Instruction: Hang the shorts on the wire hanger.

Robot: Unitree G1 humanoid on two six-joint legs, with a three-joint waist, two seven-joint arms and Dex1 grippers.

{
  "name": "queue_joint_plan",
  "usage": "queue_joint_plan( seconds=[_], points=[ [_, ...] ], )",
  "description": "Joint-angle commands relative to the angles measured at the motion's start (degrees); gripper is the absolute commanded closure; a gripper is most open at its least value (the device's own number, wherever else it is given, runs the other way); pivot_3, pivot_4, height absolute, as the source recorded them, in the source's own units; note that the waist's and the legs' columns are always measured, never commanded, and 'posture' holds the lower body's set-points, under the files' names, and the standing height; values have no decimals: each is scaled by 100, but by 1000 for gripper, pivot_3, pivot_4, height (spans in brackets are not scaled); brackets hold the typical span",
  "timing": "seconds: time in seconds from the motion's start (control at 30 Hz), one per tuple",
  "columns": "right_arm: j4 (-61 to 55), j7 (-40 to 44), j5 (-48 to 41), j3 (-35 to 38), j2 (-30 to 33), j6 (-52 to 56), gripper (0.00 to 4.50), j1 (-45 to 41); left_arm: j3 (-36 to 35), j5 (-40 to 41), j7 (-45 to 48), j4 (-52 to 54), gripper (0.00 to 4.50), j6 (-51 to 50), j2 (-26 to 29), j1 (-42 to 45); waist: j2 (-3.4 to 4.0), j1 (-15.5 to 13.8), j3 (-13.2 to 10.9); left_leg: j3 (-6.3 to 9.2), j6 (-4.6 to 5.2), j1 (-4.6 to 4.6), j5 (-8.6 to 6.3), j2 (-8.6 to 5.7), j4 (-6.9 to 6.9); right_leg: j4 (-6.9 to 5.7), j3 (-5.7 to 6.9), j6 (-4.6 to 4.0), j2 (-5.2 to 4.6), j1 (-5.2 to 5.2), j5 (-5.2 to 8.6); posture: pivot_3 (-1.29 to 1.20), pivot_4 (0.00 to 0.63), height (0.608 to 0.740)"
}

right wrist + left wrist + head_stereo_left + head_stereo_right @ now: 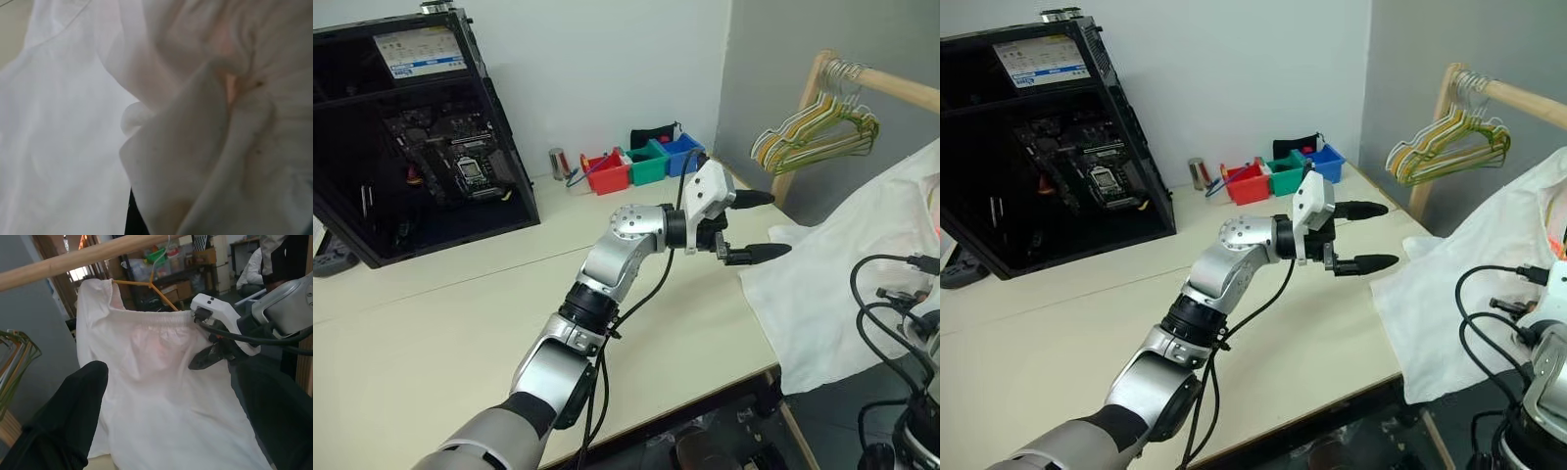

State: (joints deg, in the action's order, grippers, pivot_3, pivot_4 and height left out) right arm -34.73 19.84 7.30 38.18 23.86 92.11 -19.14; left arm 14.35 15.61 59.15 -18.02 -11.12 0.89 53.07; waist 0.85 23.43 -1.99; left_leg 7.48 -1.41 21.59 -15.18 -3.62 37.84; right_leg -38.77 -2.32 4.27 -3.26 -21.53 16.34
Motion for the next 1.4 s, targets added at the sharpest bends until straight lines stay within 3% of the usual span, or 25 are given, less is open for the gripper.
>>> queue_joint_plan(
  seconds=[0.03, 0.2, 0.6, 1.1, 1.13, 1.17, 1.4],
  points=[
    [87, -127, 20, 77, 97, 39, 4500, -348, -123, 50, -90, 27, 27, 134, -101, 210, -1, 13, -1, 0, 4, -12, -2, 1, 0, 2, 0, 0, 0, 13, 4, -454, 0, 740],
    [554, -299, 114, 330, 78, 39, 4500, -807, -108, 20, -57, -43, 27, 182, -115, 256, -1, 31, -1, -6, 28, -28, -17, 1, -3, 3, -4, -1, 0, 25, 8, -452, 0, 740],
    [1832, -595, 140, 587, 1098, 39, 4500, -1322, -373, 27, -421, -744, 27, 566, -387, 803, -3, 25, -4, -20, 45, -45, -28, -6, -5, 14, -13, 7, -6, 45, 14, -454, 0, 740],
    [2270, -1377, 476, 986, 659, 39, 4500, -2075, -495, 17, -474, -1047, 27, 767, -486, 993, 0, 15, -2, -36, 50, -62, -35, -18, -5, 23, -22, 22, -23, 69, 23, -432, 0, 740],
    [2274, -1375, 467, 961, 670, 39, 3935, -2081, -498, 19, -474, -1048, 0, 767, -484, 995, 0, 15, -2, -36, 50, -62, -35, -20, -5, 23, -22, 24, -25, 69, 24, -432, 0, 740],
    [2276, -1377, 463, 950, 671, 39, 3878, -2089, -499, 18, -475, -1050, 0, 768, -482, 995, 0, 17, -2, -35, 50, -63, -35, -22, -5, 23, -22, 25, -27, 70, 24, -432, 0, 740],
    [2195, -1413, 476, 849, 595, 39, 2154, -2088, -506, 12, -466, -1068, 0, 777, -459, 999, -1, 24, -2, -35, 50, -69, -36, -24, -6, 24, -23, 28, -28, 75, 26, -427, 0, 740]
  ],
)
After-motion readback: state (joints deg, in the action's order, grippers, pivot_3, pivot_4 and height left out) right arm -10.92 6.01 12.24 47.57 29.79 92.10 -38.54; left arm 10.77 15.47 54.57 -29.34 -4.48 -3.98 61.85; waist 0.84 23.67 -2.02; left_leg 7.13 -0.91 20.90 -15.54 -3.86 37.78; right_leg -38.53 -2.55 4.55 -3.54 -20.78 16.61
